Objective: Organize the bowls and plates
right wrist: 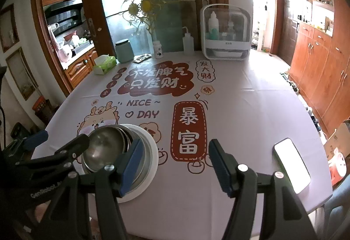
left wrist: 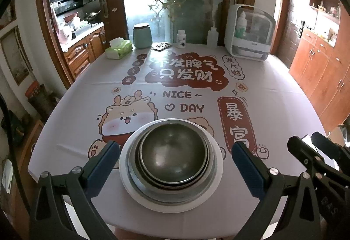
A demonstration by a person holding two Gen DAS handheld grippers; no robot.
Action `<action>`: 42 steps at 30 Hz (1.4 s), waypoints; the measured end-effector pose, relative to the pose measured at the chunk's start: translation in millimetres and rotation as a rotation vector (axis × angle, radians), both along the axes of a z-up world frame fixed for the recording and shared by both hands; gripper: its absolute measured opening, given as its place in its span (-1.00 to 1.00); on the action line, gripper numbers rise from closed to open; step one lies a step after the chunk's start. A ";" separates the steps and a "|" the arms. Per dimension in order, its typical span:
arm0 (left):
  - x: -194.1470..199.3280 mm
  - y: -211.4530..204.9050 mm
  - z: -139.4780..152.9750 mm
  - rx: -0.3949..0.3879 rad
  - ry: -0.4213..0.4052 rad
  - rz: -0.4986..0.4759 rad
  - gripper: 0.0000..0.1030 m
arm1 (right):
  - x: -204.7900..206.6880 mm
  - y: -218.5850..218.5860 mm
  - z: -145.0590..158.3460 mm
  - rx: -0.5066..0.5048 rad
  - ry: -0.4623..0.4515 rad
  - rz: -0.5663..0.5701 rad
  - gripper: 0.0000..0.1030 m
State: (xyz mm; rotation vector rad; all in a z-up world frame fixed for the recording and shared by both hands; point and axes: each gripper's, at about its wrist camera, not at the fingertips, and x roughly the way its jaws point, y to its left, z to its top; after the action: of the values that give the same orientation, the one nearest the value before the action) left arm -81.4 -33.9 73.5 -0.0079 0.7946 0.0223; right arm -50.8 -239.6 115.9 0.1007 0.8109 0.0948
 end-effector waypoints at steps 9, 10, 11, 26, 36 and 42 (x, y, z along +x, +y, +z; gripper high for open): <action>-3.2 -0.7 -0.2 0.002 0.001 -0.008 0.98 | 1.8 0.6 -0.1 0.000 0.008 0.006 0.22; -3.4 -1.0 -0.3 0.000 0.002 -0.008 0.98 | 2.6 0.2 -0.4 0.001 0.011 0.008 0.22; -3.7 -0.7 -1.0 -0.003 0.005 -0.008 0.98 | 3.5 -0.2 -0.7 0.003 0.014 0.009 0.22; -2.5 2.4 0.0 -0.017 0.019 -0.006 0.98 | 9.1 2.2 -3.9 0.002 0.024 0.021 0.22; 2.9 2.0 -1.3 -0.030 0.033 -0.009 0.98 | 8.8 3.8 -3.2 -0.001 0.020 0.023 0.22; 3.3 0.8 -1.5 -0.033 0.034 -0.011 0.98 | 9.3 3.2 -2.6 0.002 0.020 0.023 0.22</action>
State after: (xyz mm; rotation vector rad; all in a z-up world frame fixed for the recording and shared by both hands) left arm -78.1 -33.1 72.0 -0.0340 0.8291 -0.0012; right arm -41.5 -236.4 113.3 0.0940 0.8317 0.1164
